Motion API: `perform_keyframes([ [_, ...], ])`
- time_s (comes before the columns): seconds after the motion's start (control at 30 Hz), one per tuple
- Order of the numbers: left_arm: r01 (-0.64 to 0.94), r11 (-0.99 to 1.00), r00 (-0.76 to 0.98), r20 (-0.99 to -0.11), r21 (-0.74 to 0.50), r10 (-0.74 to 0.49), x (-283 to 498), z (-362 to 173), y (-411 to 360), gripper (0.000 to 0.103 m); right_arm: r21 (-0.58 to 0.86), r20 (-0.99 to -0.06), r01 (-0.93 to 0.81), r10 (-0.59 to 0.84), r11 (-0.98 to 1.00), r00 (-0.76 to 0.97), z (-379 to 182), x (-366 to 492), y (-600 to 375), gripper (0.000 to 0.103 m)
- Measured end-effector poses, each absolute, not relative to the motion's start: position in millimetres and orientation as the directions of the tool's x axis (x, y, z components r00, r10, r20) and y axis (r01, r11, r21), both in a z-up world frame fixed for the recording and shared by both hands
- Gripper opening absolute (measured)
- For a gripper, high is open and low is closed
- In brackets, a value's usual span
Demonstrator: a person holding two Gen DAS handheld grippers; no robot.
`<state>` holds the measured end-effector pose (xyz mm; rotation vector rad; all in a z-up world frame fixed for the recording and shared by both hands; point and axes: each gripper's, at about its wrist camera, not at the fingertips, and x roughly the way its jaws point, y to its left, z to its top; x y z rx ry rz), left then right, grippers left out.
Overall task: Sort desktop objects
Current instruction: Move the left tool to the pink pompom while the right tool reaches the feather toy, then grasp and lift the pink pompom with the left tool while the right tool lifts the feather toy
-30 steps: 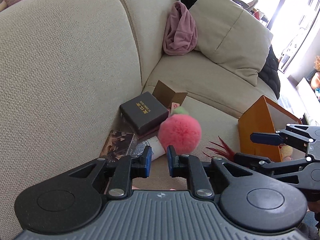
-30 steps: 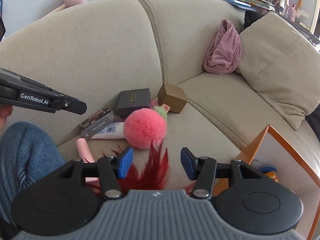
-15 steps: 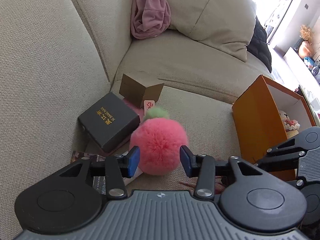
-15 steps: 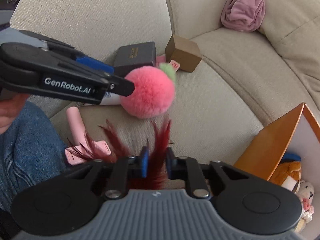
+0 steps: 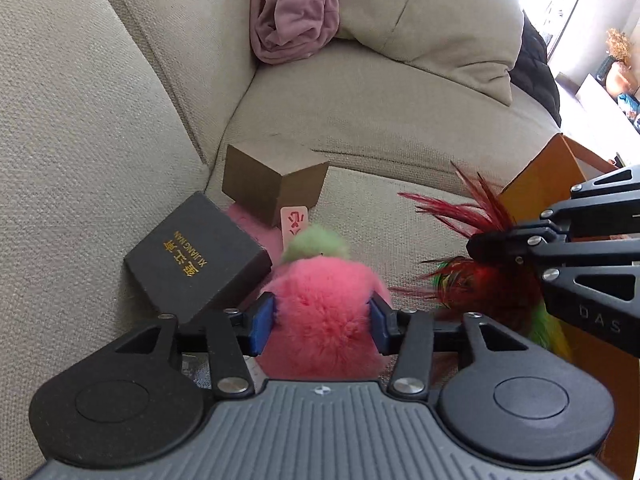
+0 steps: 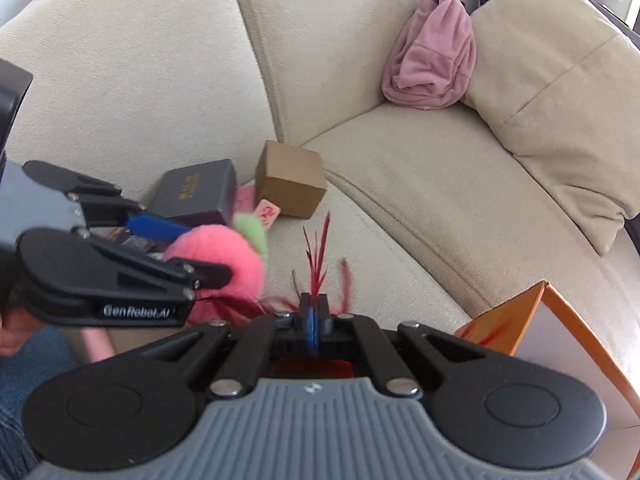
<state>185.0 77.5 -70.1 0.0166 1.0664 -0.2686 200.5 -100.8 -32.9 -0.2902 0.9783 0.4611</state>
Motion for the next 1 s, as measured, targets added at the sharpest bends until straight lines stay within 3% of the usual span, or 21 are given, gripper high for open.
perform_keyframes([
  [0.17, 0.236, 0.964, 0.444, -0.868, -0.123, -0.22, 191, -85, 73, 0.057, -0.047, -0.851, -0.48, 0.216, 0.876, 0.478, -41, 207, -102, 0.0],
  [0.23, 0.235, 0.964, 0.437, -0.872, -0.126, -0.221, 192, -88, 72, 0.058, -0.047, -0.849, -0.476, 0.216, 0.878, 0.483, -40, 208, -102, 0.007],
  [0.47, 0.204, 0.967, 0.409, -0.885, -0.151, -0.224, 198, -102, 75, 0.057, -0.076, -0.846, -0.477, 0.197, 0.876, 0.495, -39, 200, -99, 0.011],
  [0.57, 0.194, 0.968, 0.42, -0.878, -0.16, -0.229, 196, -100, 78, 0.054, -0.087, -0.842, -0.467, 0.186, 0.88, 0.507, -38, 197, -101, 0.029],
  [0.73, 0.182, 0.968, 0.453, -0.859, -0.172, -0.238, 187, -90, 83, 0.046, -0.107, -0.826, -0.469, 0.185, 0.877, 0.533, -26, 186, -107, 0.04],
  [0.83, 0.155, 0.965, 0.474, -0.842, -0.21, -0.259, 178, -81, 92, 0.03, -0.103, -0.822, -0.478, 0.196, 0.872, 0.535, -20, 178, -110, 0.041],
  [1.0, 0.134, 0.962, 0.492, -0.826, -0.239, -0.274, 167, -68, 101, 0.021, -0.092, -0.831, -0.508, 0.214, 0.857, 0.513, -18, 165, -113, 0.043],
])
